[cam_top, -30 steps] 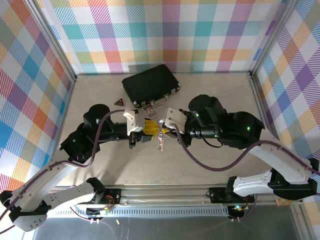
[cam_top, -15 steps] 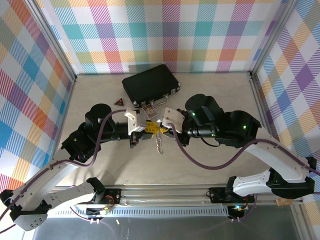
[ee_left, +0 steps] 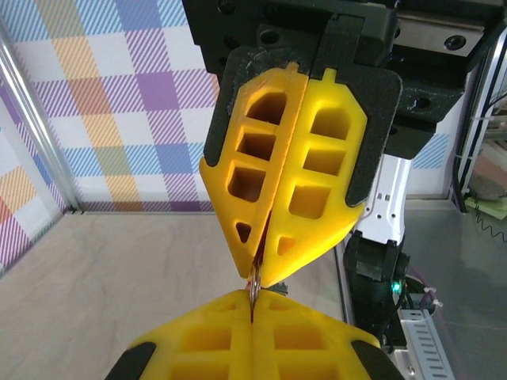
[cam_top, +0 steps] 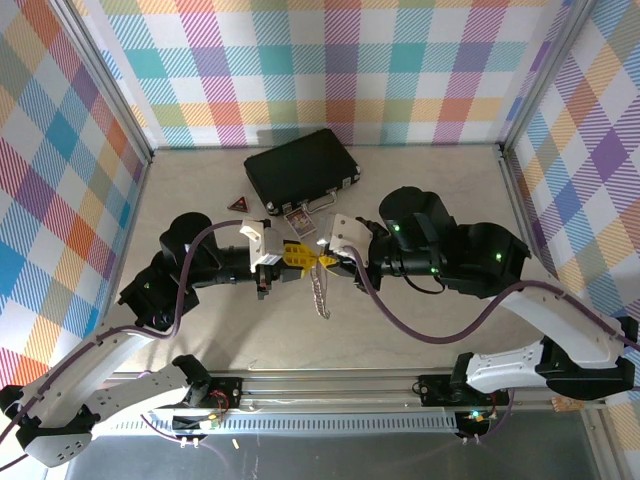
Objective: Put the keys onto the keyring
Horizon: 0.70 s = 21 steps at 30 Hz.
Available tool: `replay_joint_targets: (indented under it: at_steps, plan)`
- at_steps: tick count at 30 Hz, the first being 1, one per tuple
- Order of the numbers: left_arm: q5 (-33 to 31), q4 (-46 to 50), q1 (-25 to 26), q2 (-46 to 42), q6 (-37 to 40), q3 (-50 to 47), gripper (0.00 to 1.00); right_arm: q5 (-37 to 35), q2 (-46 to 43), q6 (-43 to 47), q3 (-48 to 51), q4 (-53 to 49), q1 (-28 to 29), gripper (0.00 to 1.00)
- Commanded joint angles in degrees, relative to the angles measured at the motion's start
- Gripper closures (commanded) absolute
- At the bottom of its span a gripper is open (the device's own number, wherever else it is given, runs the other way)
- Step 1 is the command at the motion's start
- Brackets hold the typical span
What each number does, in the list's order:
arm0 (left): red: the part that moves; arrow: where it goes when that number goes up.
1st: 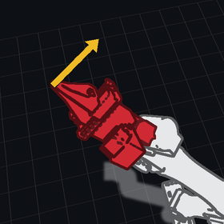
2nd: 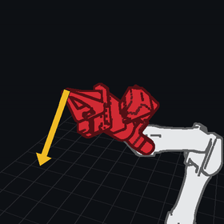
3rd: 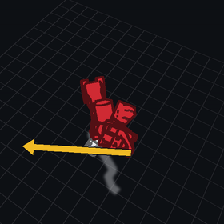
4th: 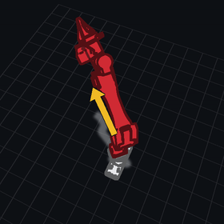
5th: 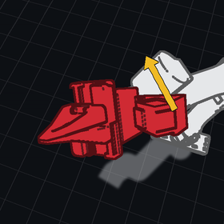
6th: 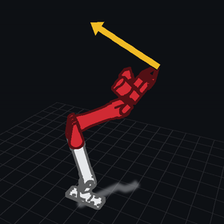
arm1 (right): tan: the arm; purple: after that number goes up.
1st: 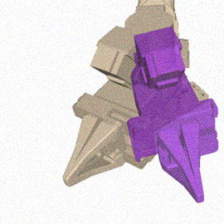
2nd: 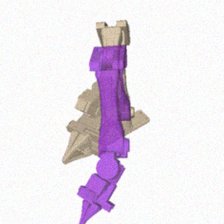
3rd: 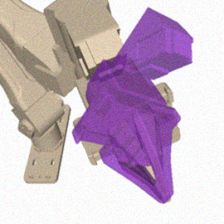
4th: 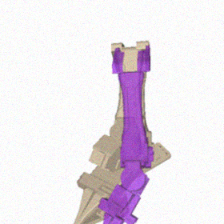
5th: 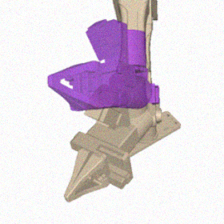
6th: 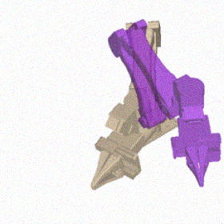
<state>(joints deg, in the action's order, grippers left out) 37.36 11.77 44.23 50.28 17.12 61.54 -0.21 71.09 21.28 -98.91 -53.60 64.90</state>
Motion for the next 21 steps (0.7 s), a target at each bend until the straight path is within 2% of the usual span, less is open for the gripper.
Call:
replay_joint_targets:
  at_steps: [1,9,21]
  plan:
    - [2.5,-7.9,0.7,-1.3,-2.5,-0.9,1.00,1.7,-1.4,-1.4,1.2,1.5,0.2,0.89]
    - [4.5,-17.5,0.7,-2.7,-8.2,-4.1,1.00,2.8,-3.9,-3.1,3.4,5.5,0.2,0.68]
    - [8.6,-21.8,0.6,-2.1,-11.4,-4.4,1.00,4.1,-5.3,-3.9,3.7,7.5,0.1,0.67]
